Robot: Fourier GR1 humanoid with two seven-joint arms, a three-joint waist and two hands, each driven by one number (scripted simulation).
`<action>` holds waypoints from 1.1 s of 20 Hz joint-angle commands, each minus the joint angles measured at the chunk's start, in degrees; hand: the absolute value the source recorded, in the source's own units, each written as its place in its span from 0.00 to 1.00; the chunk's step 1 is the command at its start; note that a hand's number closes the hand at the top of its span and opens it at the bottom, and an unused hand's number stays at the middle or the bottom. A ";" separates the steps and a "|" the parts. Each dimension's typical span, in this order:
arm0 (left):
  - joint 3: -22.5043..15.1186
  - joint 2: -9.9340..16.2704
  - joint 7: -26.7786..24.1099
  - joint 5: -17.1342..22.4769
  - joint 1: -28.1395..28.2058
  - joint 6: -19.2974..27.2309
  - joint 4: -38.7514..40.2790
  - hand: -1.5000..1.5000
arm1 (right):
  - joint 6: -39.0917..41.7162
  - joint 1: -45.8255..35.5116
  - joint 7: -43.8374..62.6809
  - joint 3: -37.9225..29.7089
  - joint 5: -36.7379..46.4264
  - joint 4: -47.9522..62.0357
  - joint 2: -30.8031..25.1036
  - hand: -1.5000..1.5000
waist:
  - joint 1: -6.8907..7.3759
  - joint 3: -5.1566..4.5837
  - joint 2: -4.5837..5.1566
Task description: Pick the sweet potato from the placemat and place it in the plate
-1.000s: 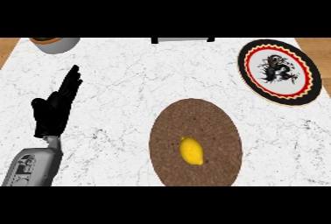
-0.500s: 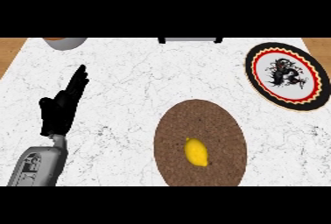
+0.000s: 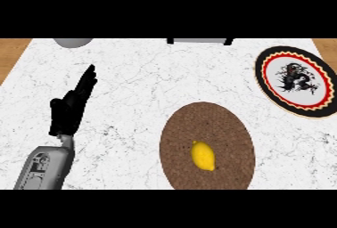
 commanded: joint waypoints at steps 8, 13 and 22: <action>-1.77 -1.87 2.68 -1.01 0.15 0.37 -3.43 0.50 | -3.01 -15.19 3.22 6.05 5.60 12.06 10.34 1.00 | 1.43 0.03 0.31; 1.01 0.20 2.36 0.18 -2.19 -1.27 -0.29 0.50 | -7.81 -19.23 8.20 11.25 11.35 13.11 15.29 1.00 | 0.59 -0.08 0.23; -1.79 -2.18 -0.27 -1.87 0.67 -0.35 -1.24 0.50 | -11.17 -21.69 16.91 12.62 14.85 22.50 20.74 0.00 | 2.07 0.04 0.83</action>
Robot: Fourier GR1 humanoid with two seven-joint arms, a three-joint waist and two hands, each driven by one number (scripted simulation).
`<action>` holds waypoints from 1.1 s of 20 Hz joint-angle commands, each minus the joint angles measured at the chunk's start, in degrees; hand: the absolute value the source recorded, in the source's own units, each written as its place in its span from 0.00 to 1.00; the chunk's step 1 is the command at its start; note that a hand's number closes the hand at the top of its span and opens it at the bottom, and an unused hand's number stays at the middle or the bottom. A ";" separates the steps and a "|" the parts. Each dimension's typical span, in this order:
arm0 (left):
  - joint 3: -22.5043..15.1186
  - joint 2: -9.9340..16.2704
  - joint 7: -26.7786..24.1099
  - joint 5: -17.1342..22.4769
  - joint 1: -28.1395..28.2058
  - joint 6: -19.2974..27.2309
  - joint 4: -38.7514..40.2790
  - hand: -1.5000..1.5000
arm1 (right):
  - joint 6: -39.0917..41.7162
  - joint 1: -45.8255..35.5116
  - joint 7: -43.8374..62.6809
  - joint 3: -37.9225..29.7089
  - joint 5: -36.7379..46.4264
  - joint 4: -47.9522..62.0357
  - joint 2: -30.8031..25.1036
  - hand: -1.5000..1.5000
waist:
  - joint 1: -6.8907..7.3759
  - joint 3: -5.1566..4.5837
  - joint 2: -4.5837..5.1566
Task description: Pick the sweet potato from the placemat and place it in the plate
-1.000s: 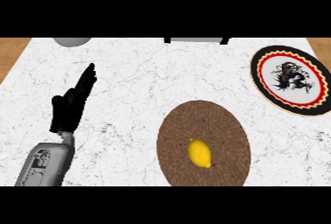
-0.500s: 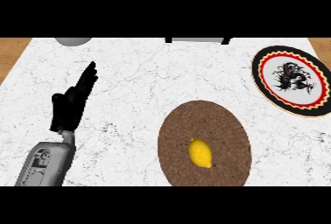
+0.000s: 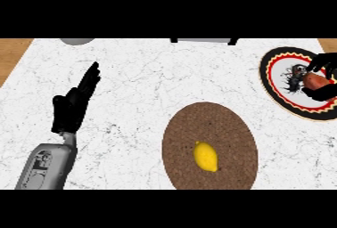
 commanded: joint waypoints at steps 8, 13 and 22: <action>-0.34 -1.30 -1.73 -0.78 -0.76 0.47 2.25 0.50 | 3.62 -1.94 -0.53 -5.16 -4.83 5.70 4.91 0.00 | 0.50 0.14 0.47; 0.32 -0.46 -1.42 -0.16 1.22 -0.08 0.17 0.50 | 7.19 -0.58 -5.99 -13.66 -13.74 5.26 3.47 0.00 | -0.22 0.14 0.01; 0.85 -0.22 -0.92 -1.23 0.51 1.06 0.25 0.50 | 13.17 2.97 -3.46 -24.07 -23.85 6.19 -9.54 0.00 | -1.25 0.18 0.17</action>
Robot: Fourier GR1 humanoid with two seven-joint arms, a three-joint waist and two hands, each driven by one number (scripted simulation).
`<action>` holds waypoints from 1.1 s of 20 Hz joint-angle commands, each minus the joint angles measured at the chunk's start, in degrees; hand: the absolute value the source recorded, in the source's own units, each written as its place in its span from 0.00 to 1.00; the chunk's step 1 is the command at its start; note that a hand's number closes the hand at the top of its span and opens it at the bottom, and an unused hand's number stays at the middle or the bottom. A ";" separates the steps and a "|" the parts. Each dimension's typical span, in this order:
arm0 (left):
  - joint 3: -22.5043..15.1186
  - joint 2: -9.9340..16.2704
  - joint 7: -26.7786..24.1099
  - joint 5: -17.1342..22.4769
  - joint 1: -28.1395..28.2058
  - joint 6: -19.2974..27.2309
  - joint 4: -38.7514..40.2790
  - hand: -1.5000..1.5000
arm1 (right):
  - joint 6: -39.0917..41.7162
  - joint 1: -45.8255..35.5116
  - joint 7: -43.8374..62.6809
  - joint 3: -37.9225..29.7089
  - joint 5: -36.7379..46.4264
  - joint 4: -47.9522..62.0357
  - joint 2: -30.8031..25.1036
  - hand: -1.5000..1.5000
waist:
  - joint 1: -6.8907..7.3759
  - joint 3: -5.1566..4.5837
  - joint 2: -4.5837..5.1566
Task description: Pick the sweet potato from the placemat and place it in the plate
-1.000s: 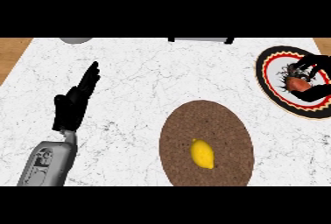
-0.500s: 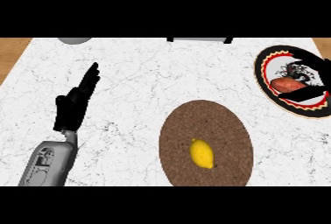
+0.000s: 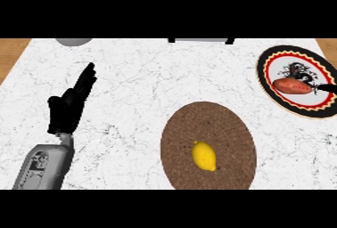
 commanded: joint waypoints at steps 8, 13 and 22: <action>-0.36 -0.62 0.48 0.56 -0.18 -0.80 -0.63 0.50 | 11.84 8.35 -0.76 -5.98 -5.97 0.52 -12.95 0.00 | 0.26 0.23 0.30; 0.19 -0.17 -0.68 0.20 -0.11 -0.62 0.35 0.50 | 13.35 11.95 -4.30 -6.25 -6.16 -0.28 -13.84 0.00 | 0.55 0.36 0.65; -1.80 -2.53 0.18 -1.21 0.28 1.09 -0.91 0.50 | 16.38 16.10 -6.07 -6.70 -6.47 -0.01 -14.94 0.00 | 0.81 0.50 0.56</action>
